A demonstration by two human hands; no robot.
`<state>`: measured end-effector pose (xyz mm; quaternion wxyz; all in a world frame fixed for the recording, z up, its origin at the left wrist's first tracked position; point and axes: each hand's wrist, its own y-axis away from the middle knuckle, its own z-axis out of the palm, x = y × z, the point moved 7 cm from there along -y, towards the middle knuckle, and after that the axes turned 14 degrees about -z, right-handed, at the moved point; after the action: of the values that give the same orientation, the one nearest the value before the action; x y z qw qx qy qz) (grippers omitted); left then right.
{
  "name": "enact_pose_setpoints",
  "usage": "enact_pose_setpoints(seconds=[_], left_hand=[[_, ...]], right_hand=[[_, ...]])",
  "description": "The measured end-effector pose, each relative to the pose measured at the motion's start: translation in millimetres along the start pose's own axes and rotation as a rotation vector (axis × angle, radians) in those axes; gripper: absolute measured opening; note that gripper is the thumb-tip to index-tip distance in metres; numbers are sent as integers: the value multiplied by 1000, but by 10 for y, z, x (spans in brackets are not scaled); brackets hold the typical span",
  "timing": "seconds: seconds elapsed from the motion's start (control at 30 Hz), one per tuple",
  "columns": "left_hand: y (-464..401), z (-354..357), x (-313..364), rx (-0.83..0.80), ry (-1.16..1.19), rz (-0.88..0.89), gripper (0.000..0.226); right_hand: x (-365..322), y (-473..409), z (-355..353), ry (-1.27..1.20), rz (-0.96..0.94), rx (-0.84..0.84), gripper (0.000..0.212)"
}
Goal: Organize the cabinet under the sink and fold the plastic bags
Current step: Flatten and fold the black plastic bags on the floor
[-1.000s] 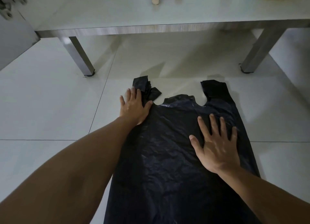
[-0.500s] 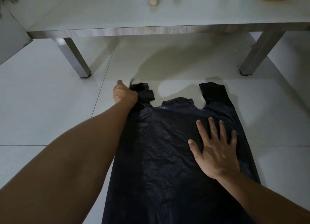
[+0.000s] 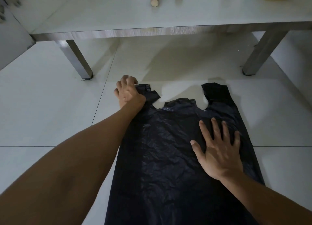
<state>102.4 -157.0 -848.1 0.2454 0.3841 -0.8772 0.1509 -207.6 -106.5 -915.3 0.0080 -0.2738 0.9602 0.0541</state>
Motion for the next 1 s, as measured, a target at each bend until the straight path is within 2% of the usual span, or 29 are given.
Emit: enact_pose_setpoints(seconds=[0.1, 0.23, 0.37, 0.53, 0.67, 0.77, 0.9, 1.0], left_hand=[[102, 104, 12, -68, -252, 153, 21], [104, 107, -62, -71, -378, 122, 19], [109, 124, -107, -80, -340, 71, 26], [94, 171, -117, -121, -350, 113, 33], [90, 289, -118, -254, -375, 122, 48], [11, 324, -165, -298, -440, 44, 61], [-53, 179, -203, -188, -307, -138, 73], [81, 69, -81, -85, -118, -68, 68]], right_hand=[[2, 2, -3, -1, -1, 1, 82], [2, 2, -6, -2, -1, 2, 82], [-4, 1, -16, -6, 1, 2, 82], [-1, 2, -12, -7, 0, 6, 82], [2, 7, -7, -3, 0, 2, 81], [5, 0, -2, -1, 0, 3, 81], [6, -6, 9, -10, -4, -3, 81], [2, 1, -9, -10, 3, 10, 81]])
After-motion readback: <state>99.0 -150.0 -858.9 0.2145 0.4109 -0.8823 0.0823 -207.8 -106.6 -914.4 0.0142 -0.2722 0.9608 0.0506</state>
